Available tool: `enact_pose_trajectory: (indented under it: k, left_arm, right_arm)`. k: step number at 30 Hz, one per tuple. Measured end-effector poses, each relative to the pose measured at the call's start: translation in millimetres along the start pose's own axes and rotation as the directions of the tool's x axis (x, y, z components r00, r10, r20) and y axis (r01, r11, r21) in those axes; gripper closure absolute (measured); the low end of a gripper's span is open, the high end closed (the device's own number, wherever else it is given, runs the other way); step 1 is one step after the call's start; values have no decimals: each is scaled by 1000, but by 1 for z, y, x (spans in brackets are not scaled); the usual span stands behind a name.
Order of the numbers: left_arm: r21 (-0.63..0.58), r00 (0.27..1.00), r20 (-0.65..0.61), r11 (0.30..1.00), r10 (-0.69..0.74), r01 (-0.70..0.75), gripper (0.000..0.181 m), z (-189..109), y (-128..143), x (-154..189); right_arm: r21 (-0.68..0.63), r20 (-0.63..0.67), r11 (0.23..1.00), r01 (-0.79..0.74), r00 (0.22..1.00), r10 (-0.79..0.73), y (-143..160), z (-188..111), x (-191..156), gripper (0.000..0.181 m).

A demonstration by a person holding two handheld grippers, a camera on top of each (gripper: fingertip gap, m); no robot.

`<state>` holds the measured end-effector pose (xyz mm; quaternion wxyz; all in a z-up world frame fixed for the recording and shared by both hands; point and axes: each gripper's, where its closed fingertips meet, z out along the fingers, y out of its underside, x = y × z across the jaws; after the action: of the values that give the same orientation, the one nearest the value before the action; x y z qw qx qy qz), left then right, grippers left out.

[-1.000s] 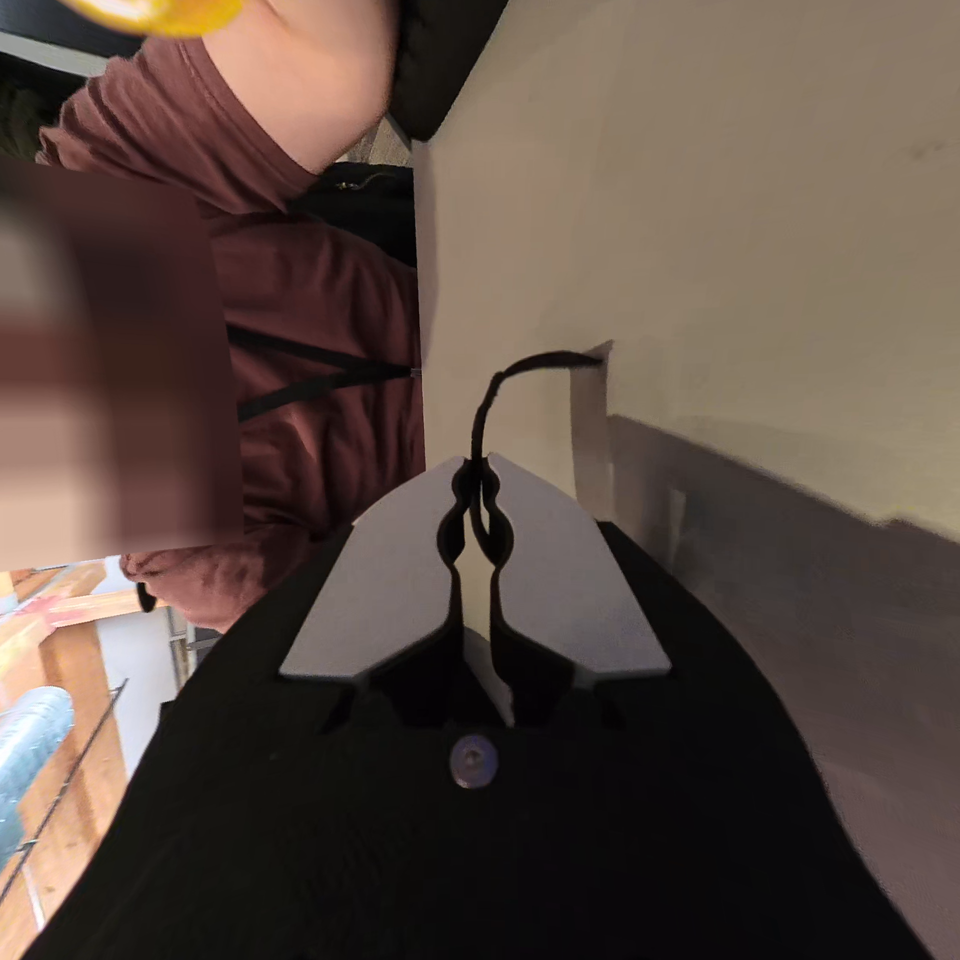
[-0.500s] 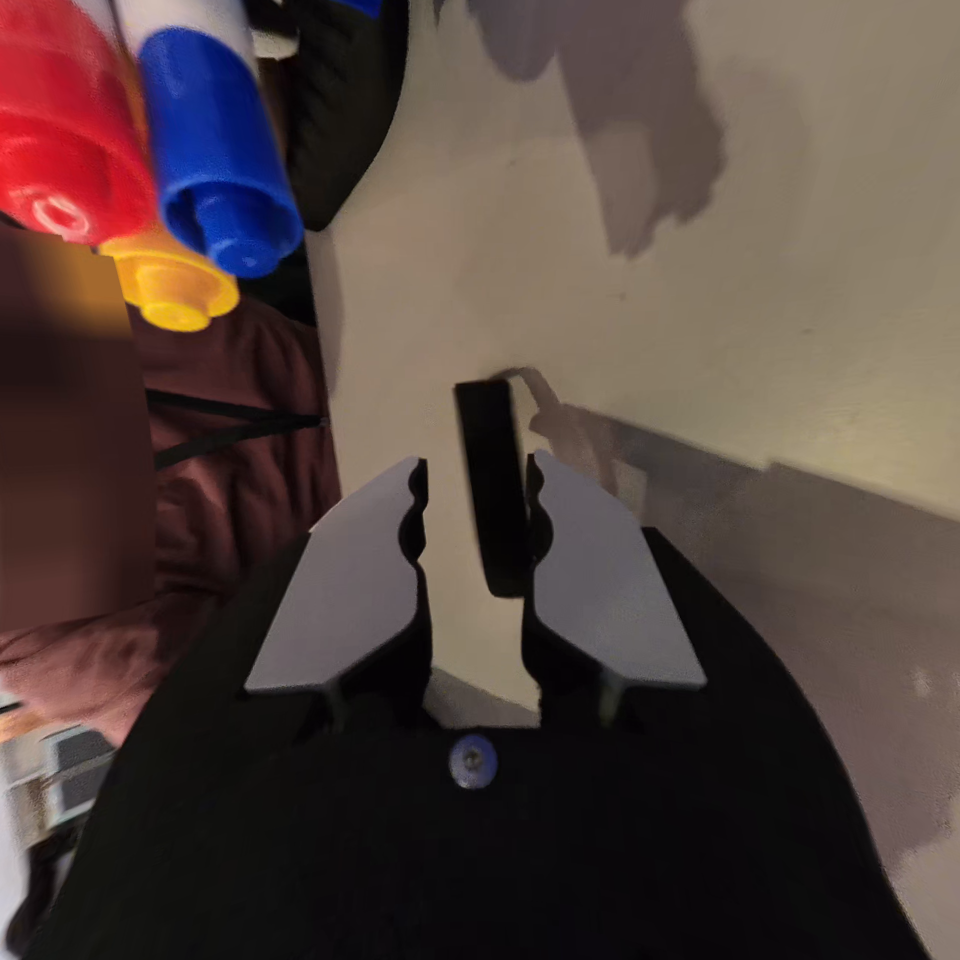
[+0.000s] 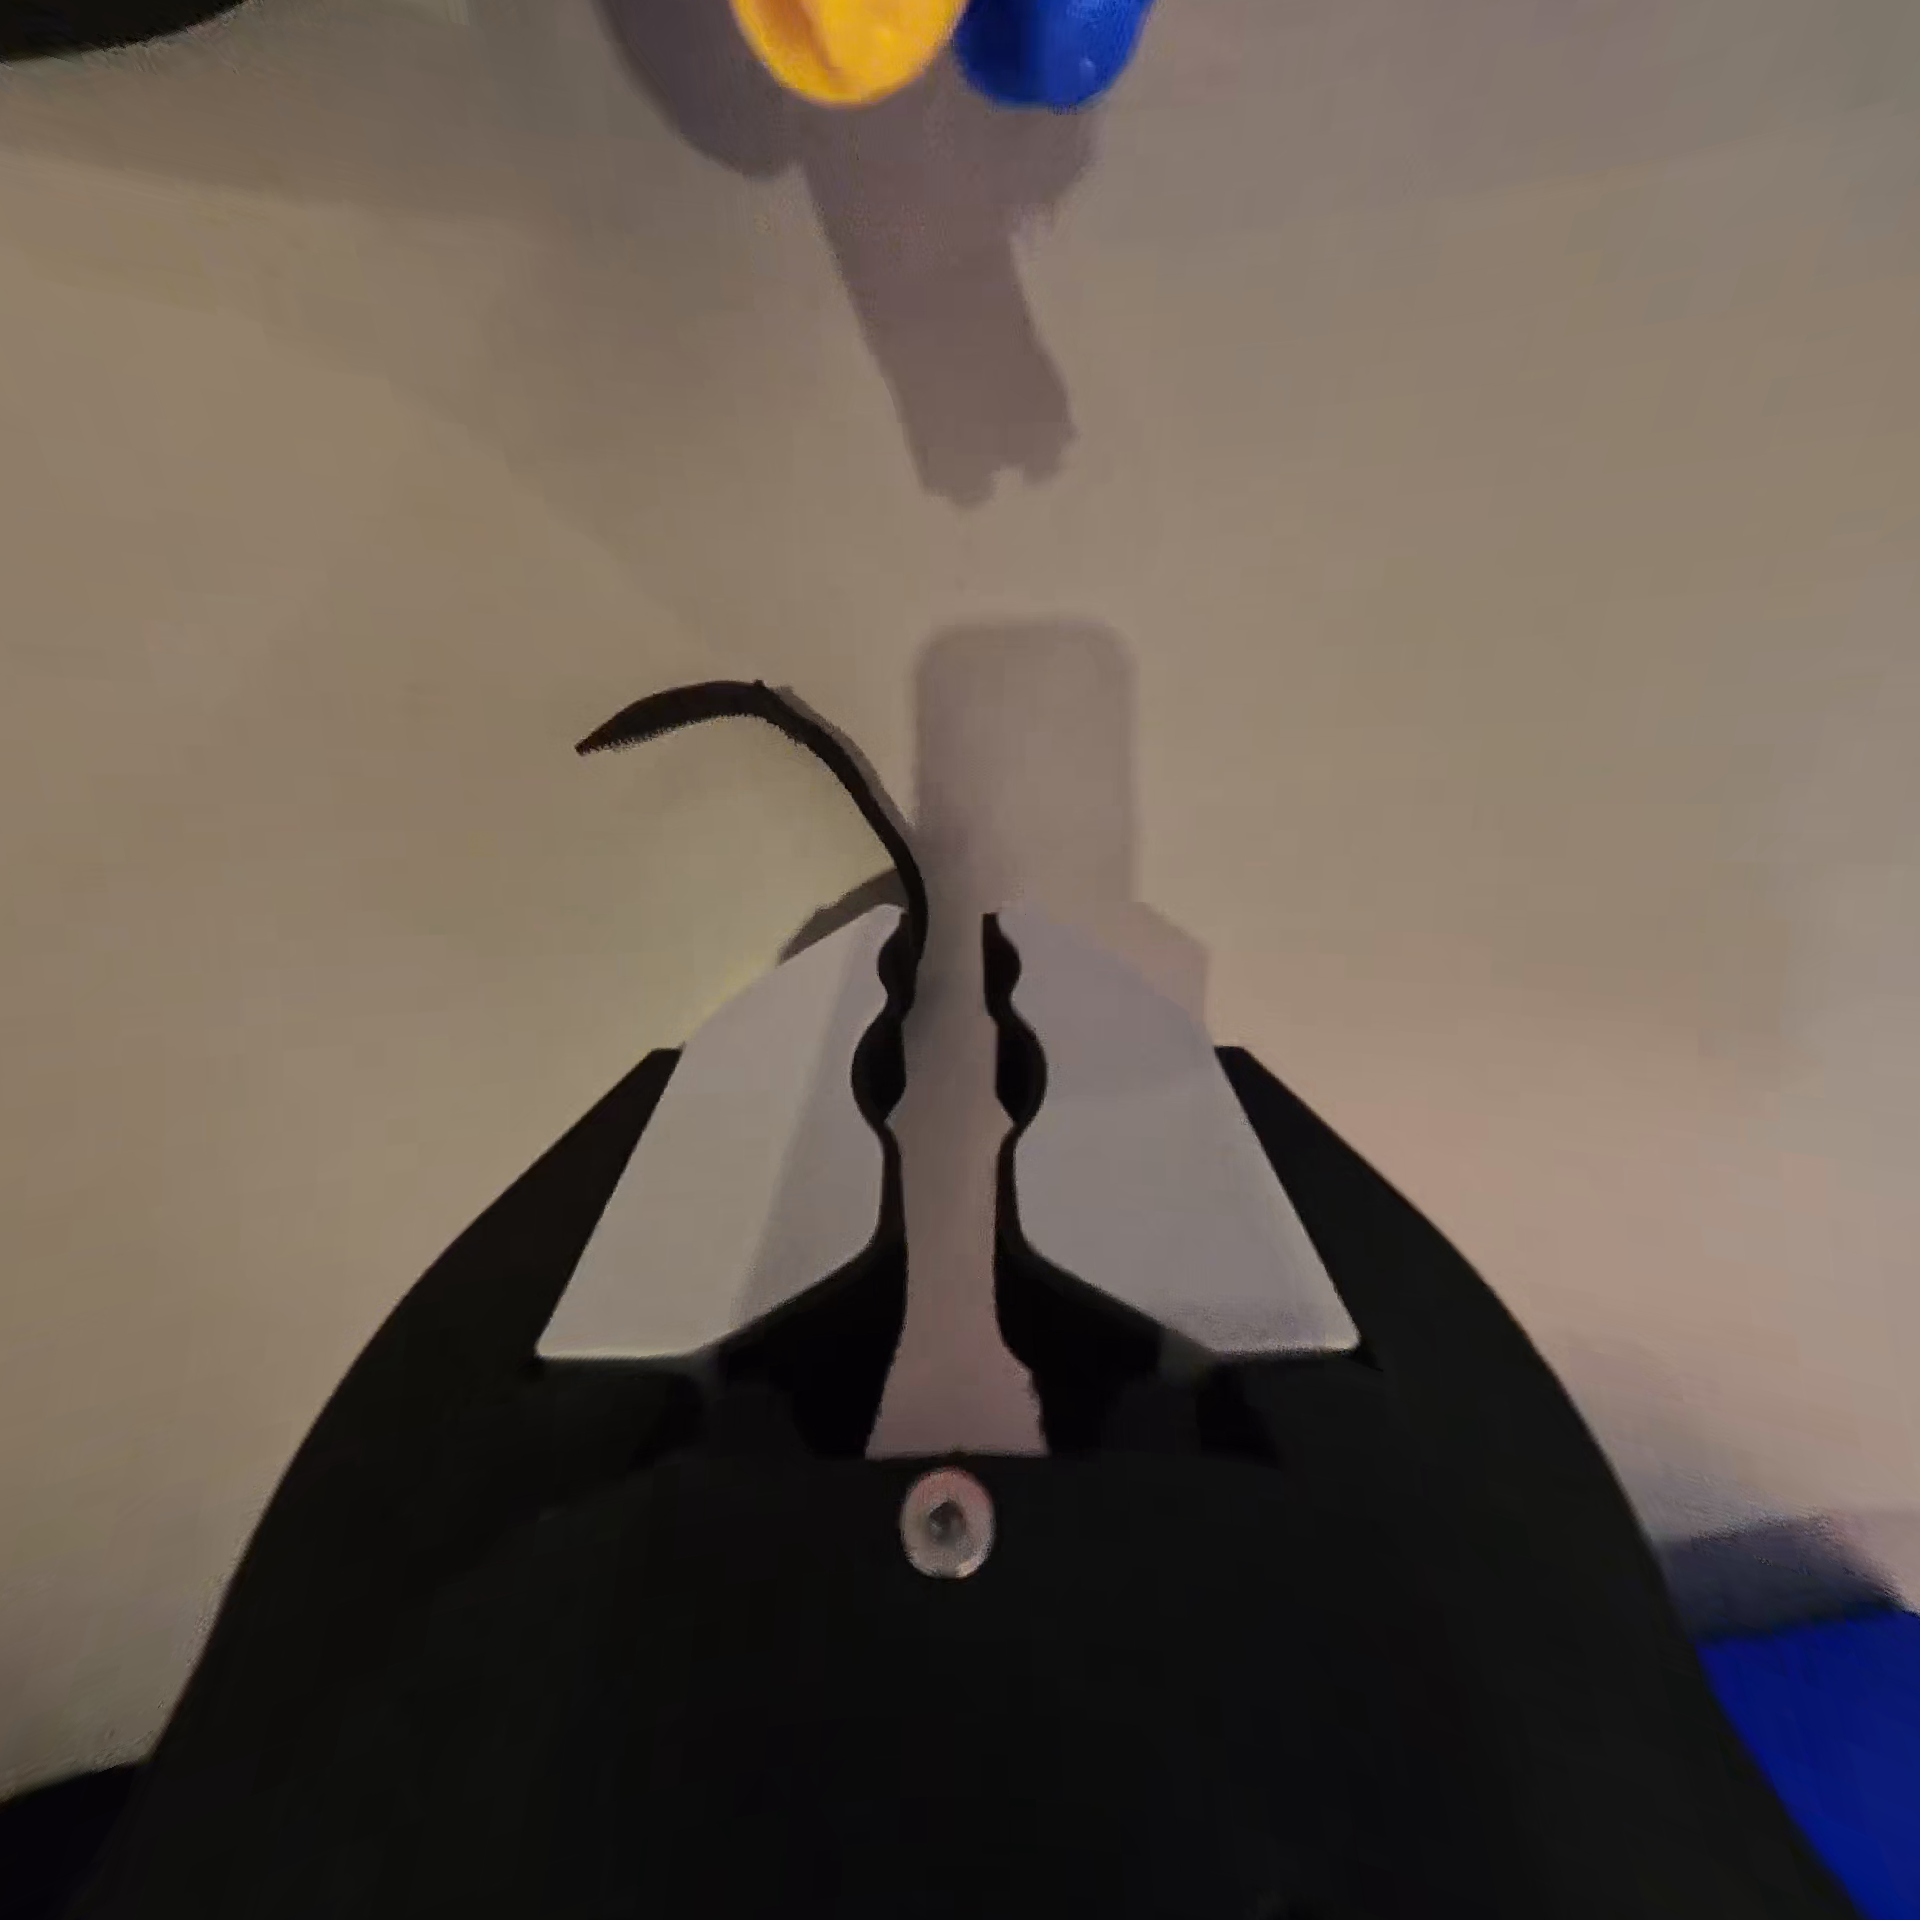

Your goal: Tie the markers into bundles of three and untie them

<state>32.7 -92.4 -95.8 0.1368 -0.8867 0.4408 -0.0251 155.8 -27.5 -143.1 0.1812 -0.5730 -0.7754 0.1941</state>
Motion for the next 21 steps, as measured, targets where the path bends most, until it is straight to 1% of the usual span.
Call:
enact_pose_trajectory:
  k: [2,3,5,8,11,12,15,16,18,20,21]
  left_arm:
    - [-8,1000,-2,1000,1,-1,142,1,1,1]
    - [-12,1000,-2,1000,2,-2,142,2,1,1]
    - [-19,1000,-5,1000,4,-4,142,3,1,2]
    - [-27,1000,-8,1000,6,-7,142,4,1,2]
    - [-31,1000,-12,1000,5,-5,142,6,1,3]
    - [-36,1000,-13,999,5,-5,142,7,2,3]
    - [-43,1000,-16,999,8,-8,142,7,2,4]
    - [-42,1000,-17,999,9,-9,142,7,2,4]
    - [-40,1000,-21,999,10,-11,142,8,1,5]
    - [-42,1000,-22,999,9,-10,142,8,2,4]
    - [-42,1000,-24,999,5,-6,142,9,2,4]
  right_arm:
    - [13,17,995,-96,995,95,1,5,-1,168]
    - [-4,42,989,-147,988,147,3,8,-3,162]
    - [-73,70,971,-226,970,231,12,13,-6,159]
    - [-112,-33,969,-221,975,218,18,15,7,162]
    - [-168,30,951,-259,963,267,19,20,-5,162]
    - [-181,24,949,-257,964,265,20,21,-6,162]
    - [-209,-17,951,-230,973,231,25,22,-2,172]
    - [-200,-17,954,-224,974,225,24,22,-1,177]
    - [-172,-19,965,-200,980,200,21,20,0,177]
    - [-137,-63,979,-150,988,142,19,14,6,177]
    - [-98,-79,988,-116,991,108,15,9,8,177]
